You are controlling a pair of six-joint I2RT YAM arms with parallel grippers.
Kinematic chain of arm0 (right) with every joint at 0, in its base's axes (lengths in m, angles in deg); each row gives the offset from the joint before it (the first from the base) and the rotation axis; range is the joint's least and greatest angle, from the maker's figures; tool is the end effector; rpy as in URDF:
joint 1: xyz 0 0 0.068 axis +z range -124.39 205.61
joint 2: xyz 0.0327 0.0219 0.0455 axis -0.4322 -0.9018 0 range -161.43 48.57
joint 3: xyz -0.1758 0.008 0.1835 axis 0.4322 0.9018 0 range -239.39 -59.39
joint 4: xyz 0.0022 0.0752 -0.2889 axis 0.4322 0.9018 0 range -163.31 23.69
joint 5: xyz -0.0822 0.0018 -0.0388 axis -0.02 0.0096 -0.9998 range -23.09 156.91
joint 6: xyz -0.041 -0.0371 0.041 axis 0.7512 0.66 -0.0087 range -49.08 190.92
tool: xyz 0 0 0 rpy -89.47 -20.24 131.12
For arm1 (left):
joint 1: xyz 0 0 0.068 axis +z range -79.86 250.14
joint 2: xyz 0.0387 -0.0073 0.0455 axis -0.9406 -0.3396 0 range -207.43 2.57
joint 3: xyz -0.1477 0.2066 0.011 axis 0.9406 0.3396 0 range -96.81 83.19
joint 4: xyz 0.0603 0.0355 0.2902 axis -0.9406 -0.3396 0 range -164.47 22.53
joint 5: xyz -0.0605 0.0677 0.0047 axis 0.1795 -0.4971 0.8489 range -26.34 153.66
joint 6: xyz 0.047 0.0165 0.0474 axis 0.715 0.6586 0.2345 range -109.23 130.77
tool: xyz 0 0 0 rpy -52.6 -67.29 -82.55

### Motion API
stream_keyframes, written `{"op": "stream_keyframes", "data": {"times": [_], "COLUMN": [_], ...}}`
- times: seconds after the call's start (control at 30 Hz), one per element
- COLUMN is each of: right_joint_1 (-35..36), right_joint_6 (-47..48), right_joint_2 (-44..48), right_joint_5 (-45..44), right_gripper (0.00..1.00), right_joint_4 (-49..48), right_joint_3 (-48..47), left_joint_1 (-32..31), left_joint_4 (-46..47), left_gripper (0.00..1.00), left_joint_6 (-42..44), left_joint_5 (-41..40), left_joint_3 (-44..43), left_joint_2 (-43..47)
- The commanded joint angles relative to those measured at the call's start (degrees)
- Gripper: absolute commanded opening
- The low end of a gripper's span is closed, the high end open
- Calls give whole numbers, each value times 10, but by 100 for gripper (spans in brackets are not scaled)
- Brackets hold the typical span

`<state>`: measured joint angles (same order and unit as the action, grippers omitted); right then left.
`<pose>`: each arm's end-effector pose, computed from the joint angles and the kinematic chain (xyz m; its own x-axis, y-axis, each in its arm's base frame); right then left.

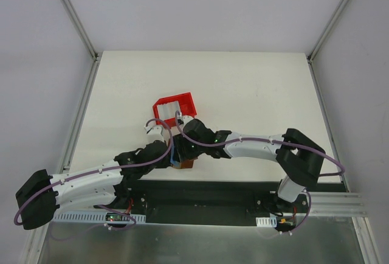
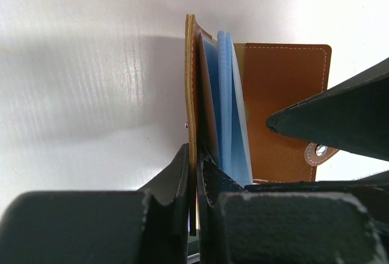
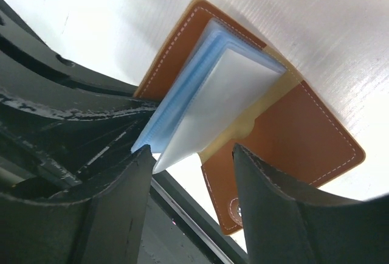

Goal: Put the credit cards into the card holder
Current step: Open the card holder at the center of the board.

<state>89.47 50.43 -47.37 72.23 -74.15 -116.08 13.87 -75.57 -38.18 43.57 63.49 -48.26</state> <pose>0.1737 0.3657 0.1432 -0.5806 -0.3917 -0.7138 -0.7714 0.5450 0.3284 0.1478 -0.1870 0.1279 -0.7082 -0.2147 -0.6725 0.1512 0.8844 -0.4415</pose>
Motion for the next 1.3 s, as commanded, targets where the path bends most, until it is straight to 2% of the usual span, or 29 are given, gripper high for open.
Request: {"op": "stream_keyframes", "data": {"times": [0.0, 0.1, 0.17, 0.3, 0.37, 0.43, 0.63, 0.9, 0.97, 1.27], "right_joint_1": [6, 6, 5, 6, 7, 7, 12, 41, 53, 79], "right_joint_6": [0, 3, 3, 3, 0, 3, 21, 87, 102, 148], "right_joint_2": [-9, -15, -16, -3, 1, -6, -26, -28, -30, -46], "right_joint_5": [-20, -31, -50, -101, -123, -143, -183, -271, -304, -335], "right_gripper": [56, 50, 42, 37, 39, 45, 49, 49, 47, 34], "right_joint_4": [28, 43, 66, 87, 106, 139, 163, 165, 161, 129], "right_joint_3": [-18, -19, -25, -17, -17, -27, -41, -63, -65, -62], "left_joint_1": [-2, -3, -2, -2, -2, -2, -2, -2, -3, -2], "left_joint_4": [-11, -11, -11, -11, -11, -10, -10, -10, -9, -4], "left_gripper": [0, 0, 0, 0, 0, 0, 0, 0, 0, 0], "left_joint_6": [6, 4, 3, -1, -4, -8, -8, -11, -11, -8], "left_joint_5": [-15, -15, -15, -18, -15, -13, -12, -10, -9, -6], "left_joint_3": [6, 7, 8, 14, 18, 23, 24, 24, 23, 23], "left_joint_2": [6, 6, 7, 6, 4, 5, 6, -1, -2, -5]}}
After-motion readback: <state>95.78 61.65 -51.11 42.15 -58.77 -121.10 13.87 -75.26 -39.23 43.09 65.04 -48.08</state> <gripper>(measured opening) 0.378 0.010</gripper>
